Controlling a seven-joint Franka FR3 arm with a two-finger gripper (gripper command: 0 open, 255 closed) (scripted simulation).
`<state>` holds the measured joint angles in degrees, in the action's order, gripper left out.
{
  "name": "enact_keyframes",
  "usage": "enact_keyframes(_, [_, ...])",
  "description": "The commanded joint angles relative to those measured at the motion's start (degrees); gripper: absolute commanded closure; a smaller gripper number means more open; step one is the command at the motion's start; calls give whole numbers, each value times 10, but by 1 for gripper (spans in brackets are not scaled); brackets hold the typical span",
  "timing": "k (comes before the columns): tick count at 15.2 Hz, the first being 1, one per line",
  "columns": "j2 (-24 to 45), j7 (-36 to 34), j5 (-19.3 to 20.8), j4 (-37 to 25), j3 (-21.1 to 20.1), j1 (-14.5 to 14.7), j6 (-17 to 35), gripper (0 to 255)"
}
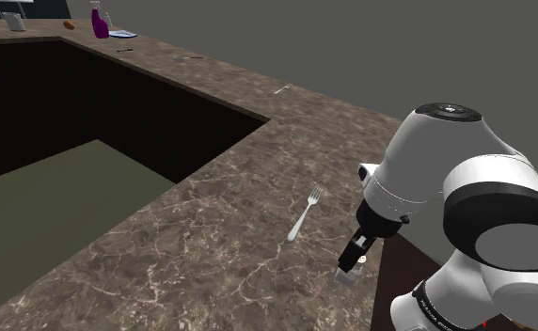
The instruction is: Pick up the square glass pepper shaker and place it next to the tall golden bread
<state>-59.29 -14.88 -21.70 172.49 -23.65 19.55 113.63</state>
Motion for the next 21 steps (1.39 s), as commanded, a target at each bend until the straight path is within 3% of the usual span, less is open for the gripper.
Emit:
enact_keyframes(1, [0,0,0,0,0,0,0,255])
enact_keyframes(10, [0,0,0,0,0,0,0,255])
enact_keyframes(21, [-29,-1,36,-72,33,-18,-99,255])
